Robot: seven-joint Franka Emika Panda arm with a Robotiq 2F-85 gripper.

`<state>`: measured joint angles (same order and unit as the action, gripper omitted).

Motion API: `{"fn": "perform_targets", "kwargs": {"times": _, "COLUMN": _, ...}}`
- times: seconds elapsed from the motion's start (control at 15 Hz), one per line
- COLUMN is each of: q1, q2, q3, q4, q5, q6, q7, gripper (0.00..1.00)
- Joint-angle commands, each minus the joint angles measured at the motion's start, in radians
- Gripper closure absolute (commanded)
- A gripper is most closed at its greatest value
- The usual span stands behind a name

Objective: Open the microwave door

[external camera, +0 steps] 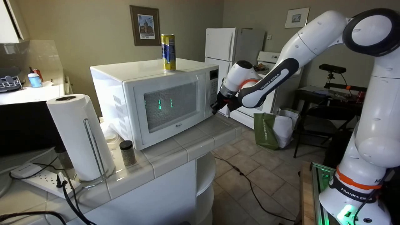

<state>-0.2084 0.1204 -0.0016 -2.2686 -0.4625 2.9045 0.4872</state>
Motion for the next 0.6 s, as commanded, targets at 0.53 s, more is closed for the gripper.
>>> {"fn": "perform_targets", "kwargs": {"times": 0.53, "q1": 0.022, "q2": 0.051, "q3": -0.069, "q4": 0.054, "q5": -0.283, "q6": 0.084, "q7": 0.239, "gripper": 1.0}}
